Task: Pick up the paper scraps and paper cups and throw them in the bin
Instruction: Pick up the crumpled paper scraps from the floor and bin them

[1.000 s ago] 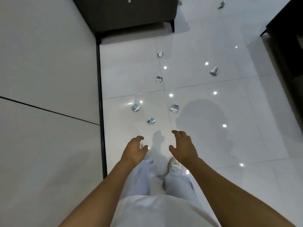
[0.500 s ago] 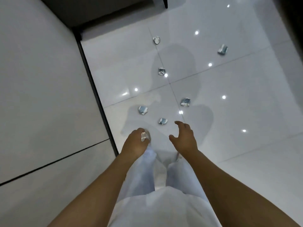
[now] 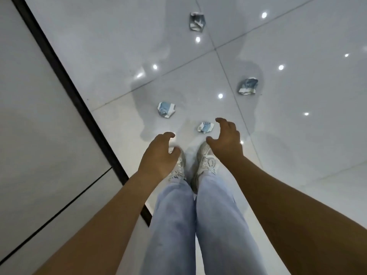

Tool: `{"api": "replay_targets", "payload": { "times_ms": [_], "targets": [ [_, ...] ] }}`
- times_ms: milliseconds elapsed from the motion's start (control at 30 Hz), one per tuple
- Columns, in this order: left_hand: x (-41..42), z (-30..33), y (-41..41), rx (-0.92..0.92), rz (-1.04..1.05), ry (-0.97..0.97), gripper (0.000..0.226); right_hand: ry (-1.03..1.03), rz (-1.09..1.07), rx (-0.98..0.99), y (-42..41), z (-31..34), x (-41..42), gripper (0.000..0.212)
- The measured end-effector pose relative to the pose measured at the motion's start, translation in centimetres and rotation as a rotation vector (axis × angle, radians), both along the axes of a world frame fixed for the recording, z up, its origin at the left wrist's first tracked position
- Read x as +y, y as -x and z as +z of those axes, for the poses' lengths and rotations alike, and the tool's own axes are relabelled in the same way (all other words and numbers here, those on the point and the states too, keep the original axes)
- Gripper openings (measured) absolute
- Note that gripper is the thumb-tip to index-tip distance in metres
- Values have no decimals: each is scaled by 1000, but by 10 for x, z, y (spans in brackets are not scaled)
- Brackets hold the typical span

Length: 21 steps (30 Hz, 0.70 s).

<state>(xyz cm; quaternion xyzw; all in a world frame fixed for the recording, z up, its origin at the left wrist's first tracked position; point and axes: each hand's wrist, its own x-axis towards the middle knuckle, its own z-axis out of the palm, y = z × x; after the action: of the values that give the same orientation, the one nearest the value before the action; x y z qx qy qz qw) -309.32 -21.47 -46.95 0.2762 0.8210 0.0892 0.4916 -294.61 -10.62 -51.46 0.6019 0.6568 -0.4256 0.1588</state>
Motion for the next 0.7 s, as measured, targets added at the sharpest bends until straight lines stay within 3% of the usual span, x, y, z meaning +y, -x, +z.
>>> {"api": "replay_targets", "payload": {
  "times_ms": [167, 333, 533, 700],
  "targets": [
    [-9, -125, -3, -3, -16, 6, 40, -3, 111, -28, -2, -145, -4, 64],
    [-21, -211, -10, -49, -57, 21, 43, -21, 174, -83, -9, -240, -14, 63],
    [-19, -254, -16, -86, -46, 42, 45, -142, 211, -74, -19, -278, -25, 46],
    [-4, -236, -15, -114, 32, 25, 44, -107, 188, -23, -14, -250, -27, 49]
  ]
}}
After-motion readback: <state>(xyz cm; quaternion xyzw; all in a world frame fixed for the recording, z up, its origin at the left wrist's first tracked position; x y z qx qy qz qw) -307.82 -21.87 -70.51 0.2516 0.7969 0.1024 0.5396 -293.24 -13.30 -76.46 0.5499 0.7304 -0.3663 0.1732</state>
